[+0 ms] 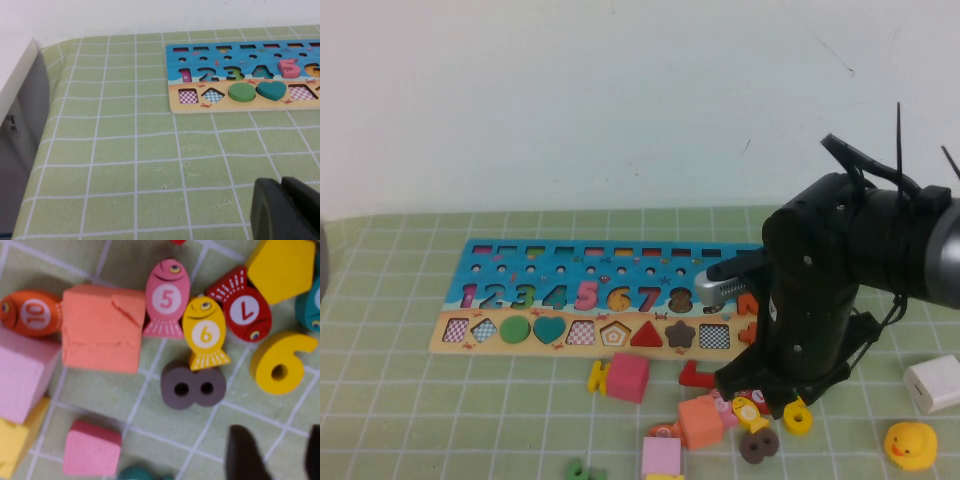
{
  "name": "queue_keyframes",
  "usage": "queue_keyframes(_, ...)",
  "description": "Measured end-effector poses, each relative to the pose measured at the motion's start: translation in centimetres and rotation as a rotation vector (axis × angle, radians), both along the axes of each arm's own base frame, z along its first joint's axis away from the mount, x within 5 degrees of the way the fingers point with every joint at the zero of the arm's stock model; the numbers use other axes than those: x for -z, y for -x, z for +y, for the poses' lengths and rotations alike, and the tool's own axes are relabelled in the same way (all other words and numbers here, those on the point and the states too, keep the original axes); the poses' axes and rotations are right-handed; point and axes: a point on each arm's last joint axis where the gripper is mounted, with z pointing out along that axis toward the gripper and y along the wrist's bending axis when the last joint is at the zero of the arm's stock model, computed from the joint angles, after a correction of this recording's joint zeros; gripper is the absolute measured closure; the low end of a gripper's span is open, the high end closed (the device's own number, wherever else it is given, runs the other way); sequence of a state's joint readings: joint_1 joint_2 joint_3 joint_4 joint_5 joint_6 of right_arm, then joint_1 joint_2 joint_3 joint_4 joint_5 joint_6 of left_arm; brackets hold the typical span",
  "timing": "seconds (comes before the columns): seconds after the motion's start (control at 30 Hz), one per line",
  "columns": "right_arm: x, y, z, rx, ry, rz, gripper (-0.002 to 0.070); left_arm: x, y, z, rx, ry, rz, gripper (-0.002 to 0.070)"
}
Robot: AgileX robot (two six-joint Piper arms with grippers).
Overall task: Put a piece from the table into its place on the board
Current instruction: Pick up the "number 6"
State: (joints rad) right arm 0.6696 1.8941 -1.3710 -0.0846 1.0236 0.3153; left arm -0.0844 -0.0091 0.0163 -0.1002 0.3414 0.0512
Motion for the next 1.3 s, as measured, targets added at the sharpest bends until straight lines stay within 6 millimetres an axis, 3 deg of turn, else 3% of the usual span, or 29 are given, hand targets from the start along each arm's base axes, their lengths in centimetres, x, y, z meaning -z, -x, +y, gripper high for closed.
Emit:
queue_keyframes(0.1, 0.6, -0.2, 0.1, 0.01, -0.003, 0.0, 0.0325, 0.0, 0.0, 0.0, 0.0, 0.0, 0.0, 0.0676)
queue_keyframes(0.2, 1.4, -0.4, 0.3, 0.034, -0.016, -0.008, 0.0293, 0.0, 0.0, 0.0, 0.0, 0.0, 0.0, 0.0676)
queue_keyframes(0.5, 4.9, 0.4, -1.0, 0.14, -0.014, -0.022, 0.0281, 0.0, 0.0, 0.0, 0.0, 0.0, 0.0, 0.0676)
queue_keyframes(1.3, 4.8, -0.7, -1.3, 0.152, 0.002, -0.149, 0.0281, 0.0, 0.0, 0.0, 0.0, 0.0, 0.0, 0.0676)
